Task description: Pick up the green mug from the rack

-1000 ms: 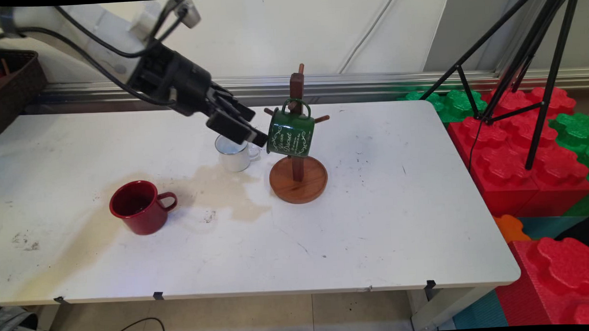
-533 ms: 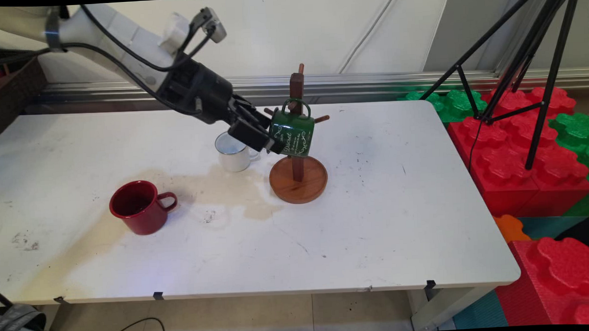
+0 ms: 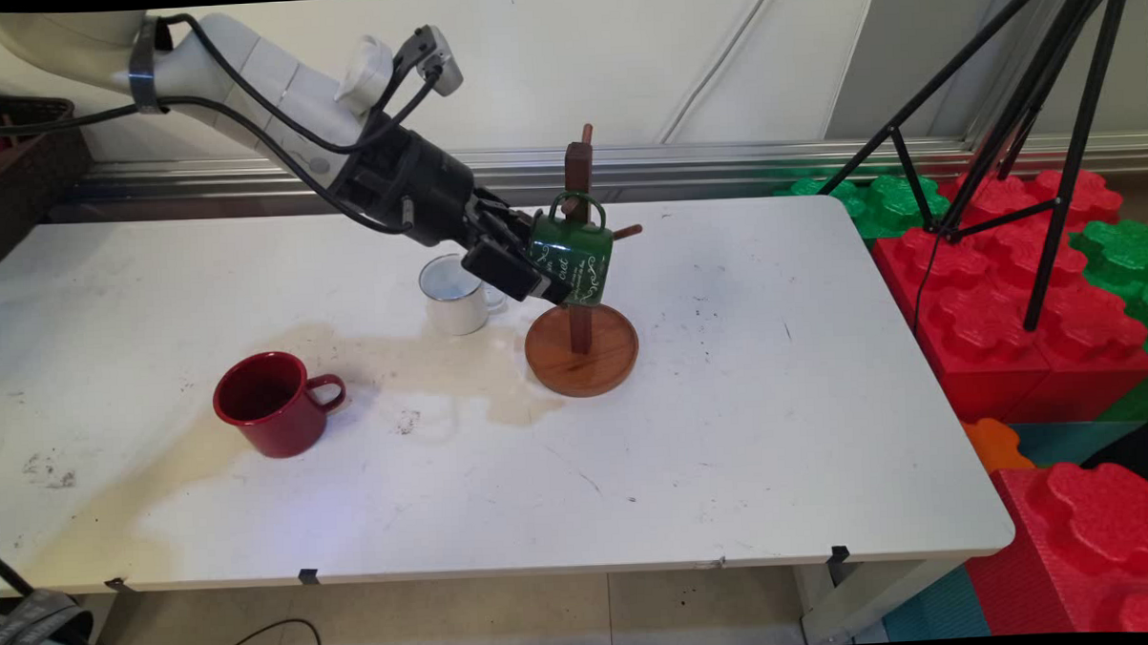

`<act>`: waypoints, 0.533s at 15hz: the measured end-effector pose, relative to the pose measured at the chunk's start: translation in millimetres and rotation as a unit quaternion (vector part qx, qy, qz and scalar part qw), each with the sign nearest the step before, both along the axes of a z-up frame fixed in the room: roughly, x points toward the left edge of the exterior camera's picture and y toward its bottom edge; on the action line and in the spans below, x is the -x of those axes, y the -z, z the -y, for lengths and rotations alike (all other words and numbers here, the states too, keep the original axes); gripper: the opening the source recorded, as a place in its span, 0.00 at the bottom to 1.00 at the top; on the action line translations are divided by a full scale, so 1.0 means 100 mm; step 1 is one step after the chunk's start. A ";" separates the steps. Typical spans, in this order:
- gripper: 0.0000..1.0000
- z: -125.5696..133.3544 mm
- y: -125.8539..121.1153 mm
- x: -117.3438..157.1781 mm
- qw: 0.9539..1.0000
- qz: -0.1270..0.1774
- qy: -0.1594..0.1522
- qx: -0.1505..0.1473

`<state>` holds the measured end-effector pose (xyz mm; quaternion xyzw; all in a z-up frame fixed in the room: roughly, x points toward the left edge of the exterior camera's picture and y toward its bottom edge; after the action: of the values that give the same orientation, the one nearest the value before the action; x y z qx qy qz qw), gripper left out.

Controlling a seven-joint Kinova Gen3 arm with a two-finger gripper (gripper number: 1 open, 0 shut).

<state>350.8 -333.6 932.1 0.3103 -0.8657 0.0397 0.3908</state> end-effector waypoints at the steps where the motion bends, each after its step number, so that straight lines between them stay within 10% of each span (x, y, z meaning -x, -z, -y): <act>1: 1.00 0.01 0.01 0.01 1.000 -0.001 0.005 0.000; 2: 1.00 0.02 0.02 0.01 1.000 -0.001 0.008 0.001; 3: 0.00 0.02 0.02 0.02 1.000 -0.001 0.012 0.002; 8: 0.00 0.04 0.03 0.03 1.000 0.001 0.021 0.007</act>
<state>347.6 -337.7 928.8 0.2889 -0.8724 0.0377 0.3925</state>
